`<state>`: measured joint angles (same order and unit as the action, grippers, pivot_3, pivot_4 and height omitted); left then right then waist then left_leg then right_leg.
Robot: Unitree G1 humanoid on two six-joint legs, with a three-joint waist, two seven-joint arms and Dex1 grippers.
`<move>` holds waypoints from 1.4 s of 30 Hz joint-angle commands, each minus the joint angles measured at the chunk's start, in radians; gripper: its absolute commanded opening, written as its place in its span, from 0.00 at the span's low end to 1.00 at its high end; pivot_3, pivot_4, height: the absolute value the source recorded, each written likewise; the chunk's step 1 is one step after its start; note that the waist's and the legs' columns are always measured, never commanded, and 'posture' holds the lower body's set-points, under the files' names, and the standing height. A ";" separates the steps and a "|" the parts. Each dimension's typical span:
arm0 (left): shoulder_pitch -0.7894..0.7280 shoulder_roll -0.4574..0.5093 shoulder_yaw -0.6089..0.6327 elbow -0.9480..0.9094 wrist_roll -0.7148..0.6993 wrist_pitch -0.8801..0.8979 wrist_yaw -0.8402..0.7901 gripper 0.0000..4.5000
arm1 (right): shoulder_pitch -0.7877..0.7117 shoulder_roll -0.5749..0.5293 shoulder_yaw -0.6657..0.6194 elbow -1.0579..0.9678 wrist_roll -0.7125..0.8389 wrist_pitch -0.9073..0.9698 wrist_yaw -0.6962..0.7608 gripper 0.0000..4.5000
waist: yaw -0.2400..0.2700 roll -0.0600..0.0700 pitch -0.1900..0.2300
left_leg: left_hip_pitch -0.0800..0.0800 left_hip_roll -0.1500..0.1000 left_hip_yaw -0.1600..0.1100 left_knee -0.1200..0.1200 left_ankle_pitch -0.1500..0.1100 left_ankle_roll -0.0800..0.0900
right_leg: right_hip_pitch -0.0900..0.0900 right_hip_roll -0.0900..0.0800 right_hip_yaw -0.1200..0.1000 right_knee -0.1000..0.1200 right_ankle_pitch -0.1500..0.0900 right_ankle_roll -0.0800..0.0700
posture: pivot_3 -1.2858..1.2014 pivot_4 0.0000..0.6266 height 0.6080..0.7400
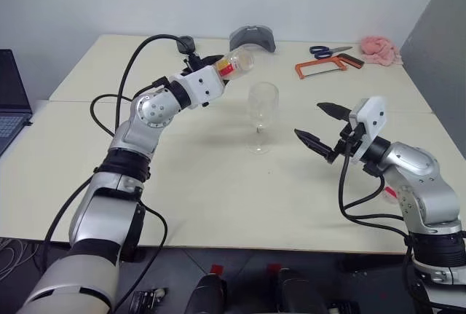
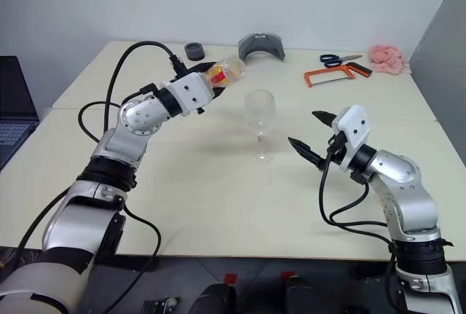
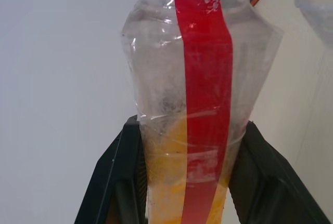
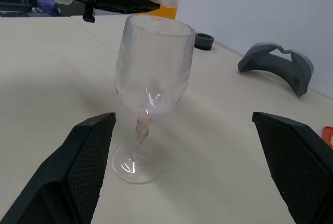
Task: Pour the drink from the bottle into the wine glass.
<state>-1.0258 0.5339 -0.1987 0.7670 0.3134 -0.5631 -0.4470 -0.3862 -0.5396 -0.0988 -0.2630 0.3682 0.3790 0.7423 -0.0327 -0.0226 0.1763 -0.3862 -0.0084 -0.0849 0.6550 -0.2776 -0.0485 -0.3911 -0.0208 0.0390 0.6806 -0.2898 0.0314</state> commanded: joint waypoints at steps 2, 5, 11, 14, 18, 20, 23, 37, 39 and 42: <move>-0.094 0.032 -0.021 0.061 0.068 -0.122 0.069 0.37 | 0.002 -0.016 -0.029 -0.036 0.034 -0.001 0.001 1.00 | 0.001 0.000 0.000 | 0.000 0.000 0.001 0.000 0.000 0.000 | 0.000 0.000 0.000 0.000 0.000 0.000 | 0.52 0.24 1.00; -0.133 0.038 -0.046 0.113 0.116 -0.177 0.107 0.37 | 0.011 -0.015 -0.029 -0.051 0.038 0.005 -0.009 1.00 | 0.002 0.000 0.000 | -0.001 0.000 0.001 0.000 0.000 0.000 | 0.000 0.000 0.000 0.000 0.000 0.000 | 0.52 0.24 1.00; -0.196 0.043 -0.091 0.202 0.194 -0.243 0.180 0.37 | 0.043 -0.013 -0.022 -0.105 0.045 0.024 -0.030 1.00 | 0.002 0.000 0.000 | -0.005 0.000 0.001 0.001 0.000 0.000 | -0.004 0.000 0.000 0.001 0.000 0.000 | 0.52 0.24 1.00; -0.218 0.040 -0.108 0.232 0.227 -0.257 0.222 0.37 | 0.061 -0.010 -0.015 -0.131 0.049 0.034 -0.041 1.00 | 0.001 0.000 0.000 | -0.014 0.000 0.001 0.006 0.001 -0.001 | -0.014 0.000 0.000 0.005 0.000 0.000 | 0.52 0.24 1.00; -0.243 0.034 -0.131 0.257 0.268 -0.269 0.282 0.37 | 0.077 0.000 -0.001 -0.152 0.048 0.039 -0.055 1.00 | 0.001 0.000 0.001 | -0.014 0.000 0.002 0.006 0.001 -0.001 | -0.015 -0.001 0.001 0.007 0.000 0.000 | 0.52 0.24 1.00; -0.255 0.033 -0.141 0.267 0.286 -0.272 0.311 0.37 | 0.082 0.003 0.005 -0.159 0.047 0.040 -0.061 1.00 | 0.002 0.000 0.001 | -0.014 0.000 0.002 0.006 0.000 -0.001 | -0.015 -0.001 0.001 0.008 0.000 0.000 | 0.52 0.24 1.00; -0.276 0.031 -0.158 0.287 0.311 -0.276 0.348 0.37 | 0.086 0.003 0.008 -0.164 0.047 0.040 -0.068 1.00 | 0.001 0.000 0.001 | -0.014 -0.001 0.003 0.007 0.000 -0.001 | -0.015 -0.001 0.001 0.008 0.000 0.000 | 0.52 0.24 1.00; -0.340 0.032 -0.219 0.337 0.402 -0.300 0.469 0.37 | 0.104 0.001 0.011 -0.192 0.070 0.034 -0.073 1.00 | 0.002 -0.001 0.001 | -0.014 -0.001 0.003 0.007 0.001 -0.001 | -0.015 0.000 0.001 0.008 0.000 0.000 | 0.52 0.24 1.00; -0.349 0.035 -0.228 0.342 0.412 -0.300 0.482 0.37 | 0.106 0.006 0.004 -0.200 0.092 0.040 -0.067 1.00 | 0.001 0.000 0.001 | -0.014 -0.001 0.003 0.007 0.001 -0.001 | -0.015 -0.001 0.002 0.009 0.000 0.000 | 0.52 0.24 1.00; -0.360 0.037 -0.237 0.348 0.424 -0.300 0.497 0.37 | 0.105 0.005 -0.005 -0.203 0.122 0.045 -0.060 1.00 | 0.001 -0.001 0.001 | -0.014 -0.001 0.003 0.007 0.001 -0.001 | -0.015 0.000 0.002 0.009 0.000 0.000 | 0.52 0.24 1.00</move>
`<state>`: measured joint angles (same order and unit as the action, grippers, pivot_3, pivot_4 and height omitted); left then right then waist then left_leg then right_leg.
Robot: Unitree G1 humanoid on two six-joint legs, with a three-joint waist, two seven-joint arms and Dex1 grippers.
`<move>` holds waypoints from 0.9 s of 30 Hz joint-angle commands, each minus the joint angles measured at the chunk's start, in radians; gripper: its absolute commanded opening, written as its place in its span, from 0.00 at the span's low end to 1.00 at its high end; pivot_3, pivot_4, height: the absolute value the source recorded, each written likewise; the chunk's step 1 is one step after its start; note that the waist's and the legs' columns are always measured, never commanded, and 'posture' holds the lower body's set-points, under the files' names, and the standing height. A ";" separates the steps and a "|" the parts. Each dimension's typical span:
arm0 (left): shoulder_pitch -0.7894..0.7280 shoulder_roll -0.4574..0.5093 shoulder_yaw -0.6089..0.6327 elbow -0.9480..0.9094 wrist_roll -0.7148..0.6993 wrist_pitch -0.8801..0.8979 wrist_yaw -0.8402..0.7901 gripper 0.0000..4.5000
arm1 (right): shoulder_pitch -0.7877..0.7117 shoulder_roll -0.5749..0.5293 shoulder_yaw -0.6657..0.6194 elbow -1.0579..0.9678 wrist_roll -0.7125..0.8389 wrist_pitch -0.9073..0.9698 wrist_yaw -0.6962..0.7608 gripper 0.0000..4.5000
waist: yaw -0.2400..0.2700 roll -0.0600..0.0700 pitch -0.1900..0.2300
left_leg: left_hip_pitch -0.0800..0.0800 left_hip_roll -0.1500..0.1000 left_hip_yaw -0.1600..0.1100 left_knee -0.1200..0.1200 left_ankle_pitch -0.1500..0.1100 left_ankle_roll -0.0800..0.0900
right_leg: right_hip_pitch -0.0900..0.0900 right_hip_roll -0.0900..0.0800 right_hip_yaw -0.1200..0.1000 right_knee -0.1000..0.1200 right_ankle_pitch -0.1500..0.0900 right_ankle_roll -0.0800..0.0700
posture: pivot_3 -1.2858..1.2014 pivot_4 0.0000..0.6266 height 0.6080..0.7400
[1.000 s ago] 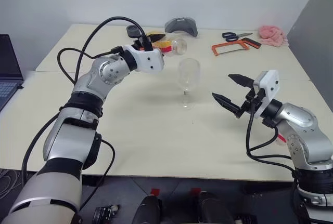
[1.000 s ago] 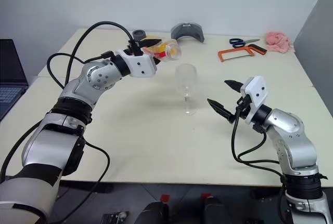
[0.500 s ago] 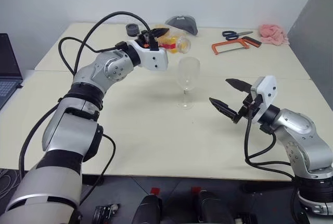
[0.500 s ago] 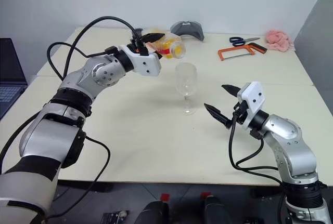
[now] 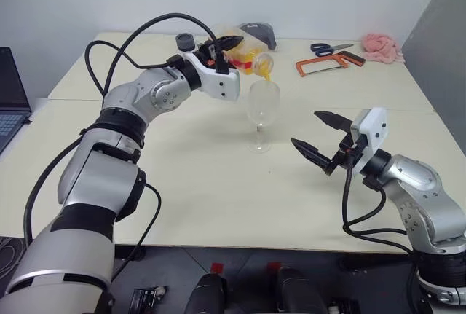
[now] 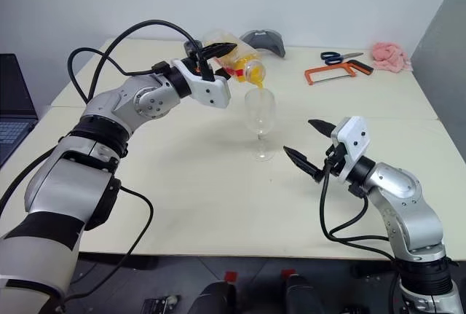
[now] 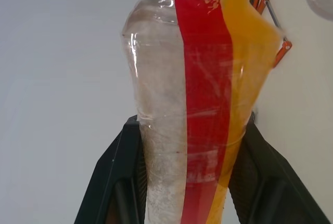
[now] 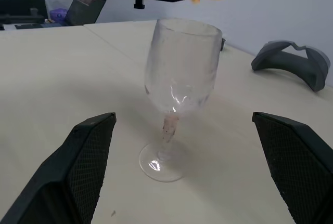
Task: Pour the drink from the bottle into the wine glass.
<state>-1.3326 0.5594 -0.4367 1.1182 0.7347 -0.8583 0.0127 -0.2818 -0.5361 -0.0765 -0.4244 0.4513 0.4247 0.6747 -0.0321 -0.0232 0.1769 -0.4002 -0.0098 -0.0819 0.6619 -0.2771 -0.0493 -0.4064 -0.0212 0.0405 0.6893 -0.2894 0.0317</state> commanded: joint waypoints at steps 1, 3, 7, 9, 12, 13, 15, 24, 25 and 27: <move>-0.058 0.012 -0.001 0.000 0.006 -0.004 0.041 0.37 | -0.002 0.000 -0.029 -0.041 0.046 0.000 0.010 1.00 | 0.000 0.000 0.000 | 0.000 0.000 0.000 0.000 0.000 0.000 | 0.000 0.000 0.000 0.000 0.000 0.000 | 0.52 0.24 1.00; -0.067 0.013 -0.008 0.007 0.015 -0.001 0.052 0.37 | -0.011 -0.014 -0.030 -0.038 0.064 0.006 0.025 1.00 | 0.000 0.000 0.000 | 0.000 0.000 0.000 0.000 0.000 0.000 | 0.000 0.000 0.000 0.000 0.000 0.000 | 0.52 0.24 1.00; -0.077 0.015 -0.021 0.016 0.027 -0.001 0.069 0.37 | -0.035 -0.038 -0.030 -0.024 0.079 0.012 0.045 1.00 | 0.000 0.000 0.000 | 0.000 0.000 0.000 0.000 0.000 0.000 | 0.000 0.000 0.000 0.001 0.000 0.000 | 0.52 0.24 1.00; -0.082 0.016 -0.027 0.020 0.030 0.000 0.077 0.37 | -0.043 -0.046 -0.028 -0.017 0.078 0.011 0.050 1.00 | 0.000 0.000 0.000 | 0.000 0.000 0.000 0.000 0.000 0.000 | 0.000 0.000 0.000 0.001 0.000 0.000 | 0.52 0.24 1.00; -0.086 0.017 -0.033 0.025 0.037 0.003 0.086 0.37 | -0.049 -0.048 -0.023 -0.014 0.080 0.011 0.050 1.00 | 0.000 0.000 0.000 | 0.000 0.000 0.000 0.000 0.000 0.000 | 0.000 0.000 0.000 0.001 0.000 0.000 | 0.52 0.24 1.00; -0.087 0.018 -0.036 0.026 0.040 0.003 0.090 0.37 | -0.053 -0.045 -0.021 -0.015 0.081 0.013 0.047 1.00 | 0.000 0.000 0.000 | 0.000 0.000 0.000 0.000 0.000 0.000 | 0.000 0.000 0.000 0.001 0.000 0.000 | 0.52 0.24 1.00; -0.089 0.020 -0.040 0.029 0.047 0.005 0.097 0.37 | -0.057 -0.041 -0.018 -0.017 0.083 0.014 0.044 1.00 | 0.000 0.000 0.000 | 0.000 0.000 0.000 0.001 0.000 0.000 | 0.000 0.000 0.000 0.001 0.000 0.000 | 0.52 0.24 1.00; -0.099 0.031 -0.057 0.042 0.070 0.016 0.121 0.37 | -0.058 -0.031 -0.006 -0.020 0.074 0.017 0.035 1.00 | 0.000 0.000 0.000 | 0.000 0.000 0.000 0.001 0.000 0.000 | 0.000 0.000 0.000 0.002 0.000 0.000 | 0.52 0.24 1.00; -0.100 0.031 -0.060 0.043 0.072 0.017 0.124 0.37 | -0.058 -0.030 -0.006 -0.021 0.074 0.017 0.034 1.00 | 0.000 0.000 0.000 | 0.000 0.000 0.000 0.001 0.000 0.000 | 0.000 0.000 0.000 0.002 0.000 0.000 | 0.52 0.24 1.00; -0.102 0.034 -0.065 0.046 0.075 0.019 0.131 0.37 | -0.060 -0.027 -0.003 -0.023 0.074 0.020 0.032 1.00 | 0.000 0.000 0.000 | 0.000 0.000 0.000 0.001 0.000 -0.001 | 0.000 0.000 0.000 0.002 0.000 0.000 | 0.52 0.24 1.00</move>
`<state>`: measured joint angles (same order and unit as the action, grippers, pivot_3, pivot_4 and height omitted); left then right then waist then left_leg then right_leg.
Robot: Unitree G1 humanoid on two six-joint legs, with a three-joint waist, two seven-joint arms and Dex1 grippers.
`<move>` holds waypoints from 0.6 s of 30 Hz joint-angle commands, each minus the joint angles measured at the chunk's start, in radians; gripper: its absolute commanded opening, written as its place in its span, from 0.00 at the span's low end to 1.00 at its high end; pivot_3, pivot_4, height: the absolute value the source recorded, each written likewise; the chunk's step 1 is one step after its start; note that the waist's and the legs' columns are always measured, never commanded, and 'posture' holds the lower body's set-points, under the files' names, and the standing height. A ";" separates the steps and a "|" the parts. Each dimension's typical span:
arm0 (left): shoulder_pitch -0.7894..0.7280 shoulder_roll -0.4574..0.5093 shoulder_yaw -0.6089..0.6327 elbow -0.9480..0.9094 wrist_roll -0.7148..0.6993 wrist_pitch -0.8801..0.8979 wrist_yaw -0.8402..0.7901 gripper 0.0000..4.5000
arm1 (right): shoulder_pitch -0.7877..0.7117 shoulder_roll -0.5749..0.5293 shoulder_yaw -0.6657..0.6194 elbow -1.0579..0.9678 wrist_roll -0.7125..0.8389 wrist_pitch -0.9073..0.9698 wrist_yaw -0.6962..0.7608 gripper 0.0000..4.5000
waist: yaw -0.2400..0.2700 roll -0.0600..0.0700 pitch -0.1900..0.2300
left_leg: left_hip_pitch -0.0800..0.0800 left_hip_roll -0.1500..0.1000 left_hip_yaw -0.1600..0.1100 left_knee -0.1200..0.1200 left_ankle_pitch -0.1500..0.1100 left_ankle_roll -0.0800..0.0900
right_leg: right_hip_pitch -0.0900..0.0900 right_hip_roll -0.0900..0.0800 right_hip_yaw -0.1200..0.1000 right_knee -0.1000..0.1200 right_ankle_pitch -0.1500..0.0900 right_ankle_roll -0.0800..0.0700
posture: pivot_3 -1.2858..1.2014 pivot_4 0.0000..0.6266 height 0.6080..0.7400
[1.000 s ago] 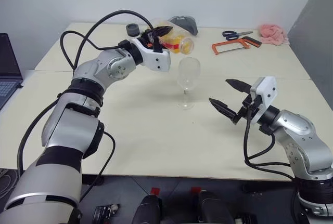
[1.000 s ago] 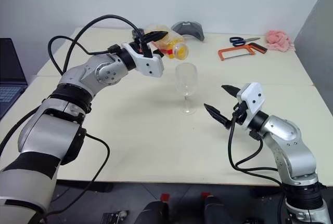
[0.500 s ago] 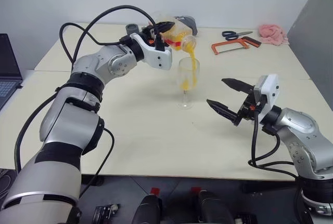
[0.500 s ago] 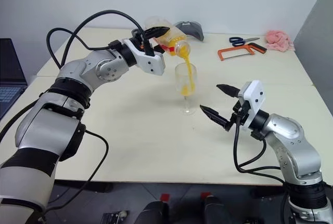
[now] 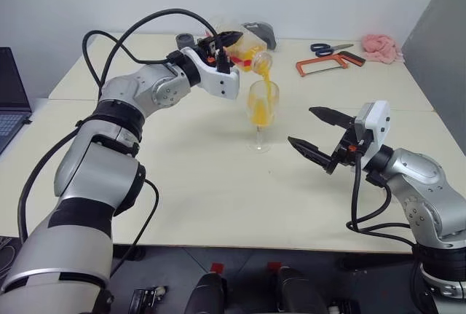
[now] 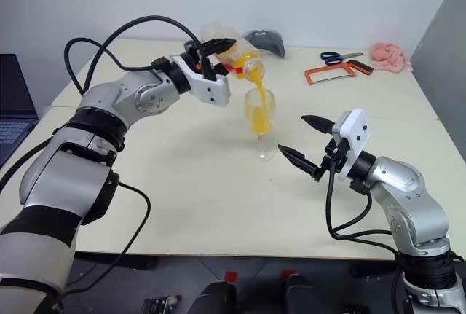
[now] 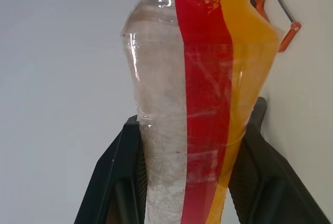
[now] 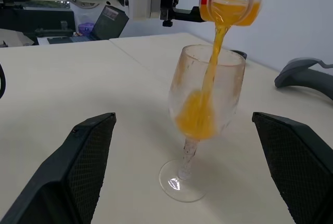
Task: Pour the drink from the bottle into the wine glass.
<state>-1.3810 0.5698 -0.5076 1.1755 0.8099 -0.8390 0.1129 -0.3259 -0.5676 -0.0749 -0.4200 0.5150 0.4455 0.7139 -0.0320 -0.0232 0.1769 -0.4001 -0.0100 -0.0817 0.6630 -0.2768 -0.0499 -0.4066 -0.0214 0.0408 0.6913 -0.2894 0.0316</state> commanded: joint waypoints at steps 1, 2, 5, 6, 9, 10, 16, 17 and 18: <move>-0.055 0.026 0.004 -0.010 0.003 0.001 0.035 0.37 | -0.017 0.006 -0.003 -0.028 0.011 0.001 -0.009 1.00 | 0.000 0.000 0.000 | 0.000 0.000 0.000 0.000 0.000 0.000 | 0.000 0.000 0.000 0.000 0.000 0.000 | 0.52 0.24 1.00; -0.056 0.027 0.002 -0.009 0.004 0.002 0.038 0.37 | -0.018 0.007 -0.002 -0.029 0.011 0.002 -0.010 1.00 | 0.000 0.000 0.000 | 0.000 0.000 0.000 0.000 0.000 0.000 | 0.000 0.000 0.000 0.000 0.000 0.000 | 0.52 0.24 1.00; -0.059 0.030 -0.002 -0.006 0.012 0.005 0.046 0.37 | -0.019 0.007 0.002 -0.030 0.014 0.004 -0.009 1.00 | 0.000 0.000 0.000 | 0.000 0.000 0.000 0.000 0.000 0.000 | 0.000 0.000 0.000 0.001 0.000 0.000 | 0.52 0.24 1.00; -0.060 0.031 -0.004 -0.006 0.016 0.006 0.050 0.37 | -0.019 0.005 0.003 -0.030 0.015 0.005 -0.007 1.00 | 0.000 0.000 0.000 | 0.000 0.000 0.000 0.000 0.000 0.000 | 0.000 0.000 0.000 0.001 0.000 0.000 | 0.52 0.24 1.00; -0.063 0.032 -0.008 -0.004 0.022 0.008 0.058 0.37 | -0.020 0.002 0.008 -0.033 0.017 0.009 -0.005 1.00 | 0.000 0.000 0.000 | 0.000 0.000 0.000 0.001 0.000 0.000 | 0.000 0.000 0.000 0.001 0.000 0.000 | 0.52 0.24 1.00; -0.063 0.032 -0.009 -0.004 0.024 0.008 0.060 0.37 | -0.020 0.002 0.008 -0.034 0.017 0.010 -0.005 1.00 | 0.000 0.000 0.000 | 0.000 0.000 0.000 0.001 0.000 0.000 | 0.000 0.000 0.000 0.001 0.000 0.000 | 0.52 0.24 1.00; -0.070 0.036 -0.020 0.002 0.042 0.013 0.078 0.37 | -0.020 0.007 0.014 -0.035 0.011 0.011 -0.007 1.00 | 0.000 0.000 0.000 | 0.000 0.000 0.000 0.001 0.000 0.000 | -0.001 0.000 0.000 0.003 0.000 0.000 | 0.52 0.24 1.00; -0.073 0.037 -0.023 0.004 0.044 0.014 0.080 0.37 | -0.019 0.007 0.016 -0.035 0.010 0.011 -0.007 1.00 | 0.000 0.000 0.000 | 0.000 0.000 0.000 0.001 0.000 0.000 | -0.001 0.000 0.000 0.003 0.000 0.000 | 0.52 0.24 1.00; -0.075 0.037 -0.025 0.006 0.045 0.015 0.082 0.37 | -0.018 0.008 0.017 -0.035 0.010 0.011 -0.008 1.00 | 0.000 0.000 0.000 | 0.000 0.000 0.000 0.001 0.000 0.000 | -0.001 0.000 0.000 0.003 0.000 0.000 | 0.52 0.24 1.00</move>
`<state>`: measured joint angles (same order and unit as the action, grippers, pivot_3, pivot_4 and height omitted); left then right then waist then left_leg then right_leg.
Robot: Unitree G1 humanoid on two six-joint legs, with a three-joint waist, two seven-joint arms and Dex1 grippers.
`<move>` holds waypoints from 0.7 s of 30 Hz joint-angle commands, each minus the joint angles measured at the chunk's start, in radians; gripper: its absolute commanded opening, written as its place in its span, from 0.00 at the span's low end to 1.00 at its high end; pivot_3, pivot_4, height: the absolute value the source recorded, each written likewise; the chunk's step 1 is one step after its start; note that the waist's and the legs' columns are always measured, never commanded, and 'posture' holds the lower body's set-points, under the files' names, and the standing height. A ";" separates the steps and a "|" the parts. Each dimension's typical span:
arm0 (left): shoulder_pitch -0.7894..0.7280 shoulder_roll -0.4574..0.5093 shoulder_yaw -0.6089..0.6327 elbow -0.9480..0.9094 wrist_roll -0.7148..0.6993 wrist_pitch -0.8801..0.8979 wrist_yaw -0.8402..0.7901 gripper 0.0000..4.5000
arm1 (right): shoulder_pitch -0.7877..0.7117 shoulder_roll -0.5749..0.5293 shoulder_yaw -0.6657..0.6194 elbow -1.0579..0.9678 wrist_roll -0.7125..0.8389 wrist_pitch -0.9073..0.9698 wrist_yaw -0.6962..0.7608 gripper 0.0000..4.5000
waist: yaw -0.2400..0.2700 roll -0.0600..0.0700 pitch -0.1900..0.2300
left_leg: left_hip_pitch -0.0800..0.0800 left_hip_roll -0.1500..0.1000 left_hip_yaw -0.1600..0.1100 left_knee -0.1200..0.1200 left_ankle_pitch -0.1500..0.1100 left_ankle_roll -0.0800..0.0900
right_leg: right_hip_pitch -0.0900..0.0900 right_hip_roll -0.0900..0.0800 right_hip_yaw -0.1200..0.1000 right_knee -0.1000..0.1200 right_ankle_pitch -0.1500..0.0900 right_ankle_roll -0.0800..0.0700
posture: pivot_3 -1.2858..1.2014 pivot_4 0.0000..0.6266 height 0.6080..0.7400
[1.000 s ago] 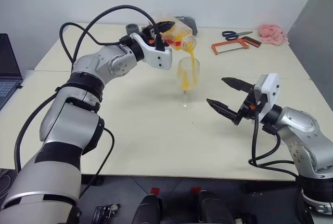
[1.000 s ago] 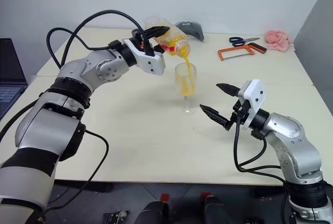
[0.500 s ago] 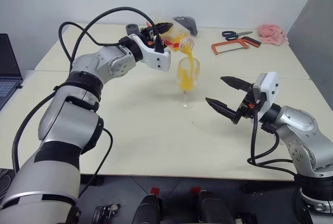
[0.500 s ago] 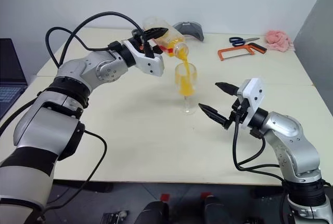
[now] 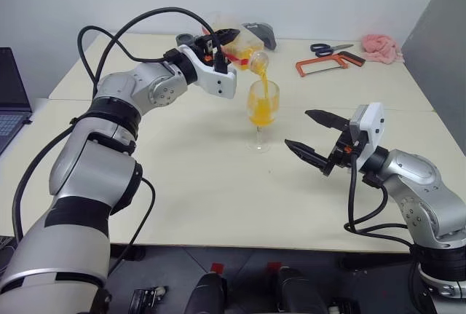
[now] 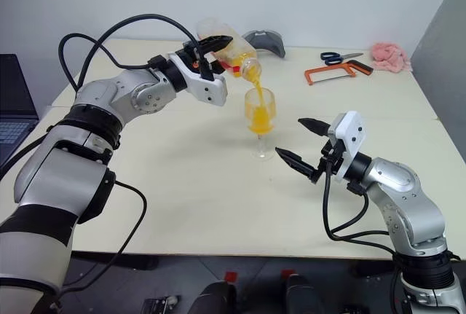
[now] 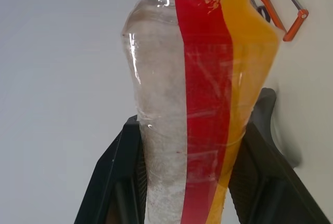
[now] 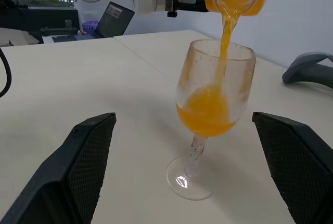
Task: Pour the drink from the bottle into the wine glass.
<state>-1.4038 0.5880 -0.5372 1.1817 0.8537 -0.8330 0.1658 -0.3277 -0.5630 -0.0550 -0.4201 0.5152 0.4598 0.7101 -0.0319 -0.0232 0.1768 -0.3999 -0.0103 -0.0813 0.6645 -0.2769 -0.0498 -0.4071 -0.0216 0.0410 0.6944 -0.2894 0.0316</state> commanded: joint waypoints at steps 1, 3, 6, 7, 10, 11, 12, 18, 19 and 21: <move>-0.054 0.019 0.002 0.001 0.002 0.009 0.031 0.37 | -0.016 0.003 -0.002 -0.036 0.009 -0.003 -0.004 1.00 | 0.000 0.000 0.000 | 0.000 0.000 0.000 0.000 0.000 0.000 | 0.000 0.000 0.000 0.000 0.000 0.000 | 0.52 0.24 1.00; -0.056 0.019 -0.001 0.003 0.005 0.009 0.035 0.37 | -0.015 0.003 -0.001 -0.036 0.008 -0.002 -0.004 1.00 | 0.000 0.000 0.000 | 0.000 0.000 0.000 0.000 0.000 0.000 | 0.000 0.000 0.000 0.001 0.000 0.000 | 0.52 0.24 1.00; -0.059 0.019 -0.004 0.007 0.011 0.010 0.043 0.37 | -0.011 0.003 0.002 -0.038 0.006 -0.001 -0.002 1.00 | 0.000 0.000 0.000 | 0.000 0.000 0.000 0.000 0.000 0.000 | 0.000 0.000 0.000 0.001 0.000 0.000 | 0.52 0.24 1.00; -0.060 0.019 -0.005 0.008 0.012 0.011 0.045 0.37 | -0.011 0.003 0.003 -0.038 0.006 -0.001 -0.002 1.00 | 0.000 0.000 0.000 | 0.000 0.000 0.000 0.000 0.000 0.000 | 0.000 0.000 0.000 0.001 0.000 0.000 | 0.52 0.24 1.00; -0.060 0.018 -0.007 0.012 0.014 0.011 0.048 0.37 | -0.010 0.002 0.004 -0.037 0.006 -0.001 -0.002 1.00 | 0.000 0.000 0.000 | 0.000 0.000 0.000 0.000 0.000 0.000 | 0.000 0.000 0.000 0.001 0.000 0.000 | 0.52 0.24 1.00; -0.060 0.019 -0.008 0.012 0.015 0.011 0.049 0.37 | -0.010 0.002 0.004 -0.037 0.006 -0.001 -0.003 1.00 | 0.000 0.000 0.000 | 0.000 0.000 0.000 0.000 0.000 0.000 | 0.000 0.000 0.000 0.001 0.000 0.000 | 0.52 0.24 1.00; -0.060 0.019 -0.009 0.013 0.015 0.011 0.050 0.37 | -0.009 0.002 0.005 -0.037 0.005 -0.002 -0.002 1.00 | 0.000 0.000 0.000 | 0.000 0.000 0.000 0.001 0.000 0.000 | 0.000 0.000 0.000 0.001 0.000 0.000 | 0.52 0.24 1.00; -0.066 0.019 -0.017 0.017 0.020 0.016 0.061 0.37 | -0.007 0.000 0.007 -0.033 0.001 -0.006 0.000 1.00 | 0.000 0.000 0.000 | 0.000 0.000 0.000 0.001 0.000 0.000 | 0.000 0.000 0.000 0.002 0.000 0.000 | 0.52 0.24 1.00; -0.067 0.020 -0.018 0.018 0.022 0.017 0.062 0.37 | -0.007 0.000 0.007 -0.033 0.001 -0.006 0.000 1.00 | 0.000 0.000 0.000 | 0.000 0.000 0.000 0.001 0.000 0.000 | 0.000 0.000 0.000 0.002 0.000 0.000 | 0.52 0.24 1.00; -0.068 0.019 -0.019 0.020 0.024 0.018 0.065 0.37 | -0.006 0.000 0.007 -0.033 0.001 -0.005 0.000 1.00 | 0.000 0.000 0.000 | 0.000 0.000 0.000 0.001 0.000 0.000 | 0.000 0.000 0.000 0.002 0.000 0.000 | 0.52 0.24 1.00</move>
<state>-1.4264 0.5905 -0.5597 1.2089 0.8847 -0.8169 0.2075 -0.3275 -0.5600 -0.0366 -0.4201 0.5120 0.4641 0.7107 -0.0321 -0.0232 0.1768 -0.3995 -0.0105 -0.0812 0.6652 -0.2769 -0.0497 -0.4073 -0.0216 0.0412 0.6962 -0.2894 0.0316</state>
